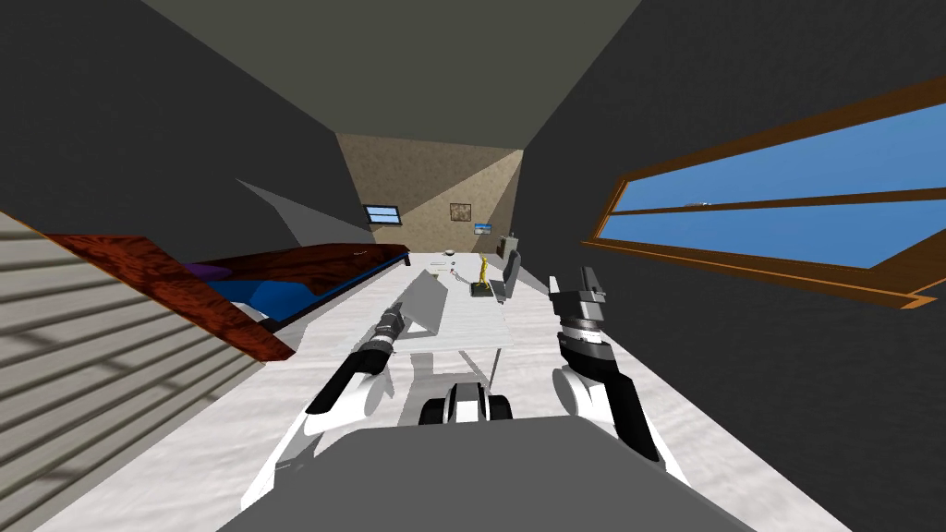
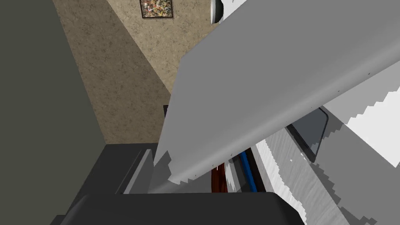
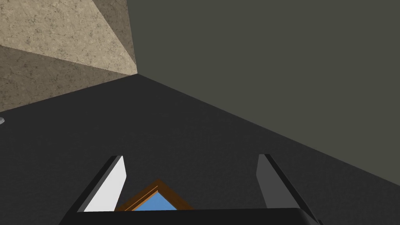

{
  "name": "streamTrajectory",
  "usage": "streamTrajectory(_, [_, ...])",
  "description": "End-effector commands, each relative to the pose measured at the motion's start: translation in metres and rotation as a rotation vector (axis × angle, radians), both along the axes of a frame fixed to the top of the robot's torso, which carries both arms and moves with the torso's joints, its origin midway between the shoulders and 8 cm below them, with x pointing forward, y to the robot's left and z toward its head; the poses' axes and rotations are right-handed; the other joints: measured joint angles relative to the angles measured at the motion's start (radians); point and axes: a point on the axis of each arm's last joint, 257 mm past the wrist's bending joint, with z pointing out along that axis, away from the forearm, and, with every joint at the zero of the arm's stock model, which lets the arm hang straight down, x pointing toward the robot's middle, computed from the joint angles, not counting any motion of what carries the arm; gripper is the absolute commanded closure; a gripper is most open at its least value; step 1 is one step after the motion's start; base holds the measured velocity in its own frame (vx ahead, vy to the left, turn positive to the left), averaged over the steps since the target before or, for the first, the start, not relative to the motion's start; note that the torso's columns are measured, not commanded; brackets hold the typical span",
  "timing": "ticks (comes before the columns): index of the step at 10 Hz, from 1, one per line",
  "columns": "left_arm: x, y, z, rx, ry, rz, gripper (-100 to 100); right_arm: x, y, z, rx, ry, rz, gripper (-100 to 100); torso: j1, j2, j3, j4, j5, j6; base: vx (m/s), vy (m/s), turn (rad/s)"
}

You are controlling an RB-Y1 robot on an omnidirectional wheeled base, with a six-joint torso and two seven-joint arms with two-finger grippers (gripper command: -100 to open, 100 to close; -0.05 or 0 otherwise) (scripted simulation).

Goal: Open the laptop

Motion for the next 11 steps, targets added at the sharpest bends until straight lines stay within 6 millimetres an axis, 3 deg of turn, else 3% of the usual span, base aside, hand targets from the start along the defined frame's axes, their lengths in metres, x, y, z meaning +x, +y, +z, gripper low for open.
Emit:
streamTrajectory(1, [0.006, -0.011, -0.014, -0.141, -0.007, -0.004, 100, 0.000, 0.000, 0.000, 0.000, 0.000, 0.000, 0, 0.000, 0.000, -0.001, 0.000, 0.000, 0.000, -0.030, 0.127, 0.007])
streamTrajectory(3, [0.007, -0.011, -0.017, -0.154, -0.001, -0.004, 100, 0.000, 0.000, 0.000, 0.000, 0.000, 0.000, 0, -0.004, 0.000, 0.000, 0.001, -0.002, 0.000, -0.019, 0.084, 0.009])
streamTrajectory(7, [0.011, -0.025, -0.050, -0.346, -0.010, -0.011, 100, 0.000, 0.000, 0.000, 0.000, 0.000, 0.000, 0, 0.000, -0.001, -0.001, 0.000, -0.001, 0.000, -0.006, 0.079, -0.014])
streamTrajectory(8, [0.006, -0.022, -0.041, -0.314, -0.004, -0.012, -100, 0.000, 0.000, 0.000, 0.000, 0.000, 0.000, 0, 0.001, -0.001, -0.001, 0.000, 0.000, -0.001, 0.012, 0.048, -0.003])
streamTrajectory(11, [-0.003, -0.019, -0.024, -0.314, -0.004, -0.013, -100, 0.000, 0.000, 0.000, 0.000, 0.000, 0.000, 0, -0.007, -0.002, -0.002, 0.000, -0.003, 0.000, 0.033, -0.027, 0.011])
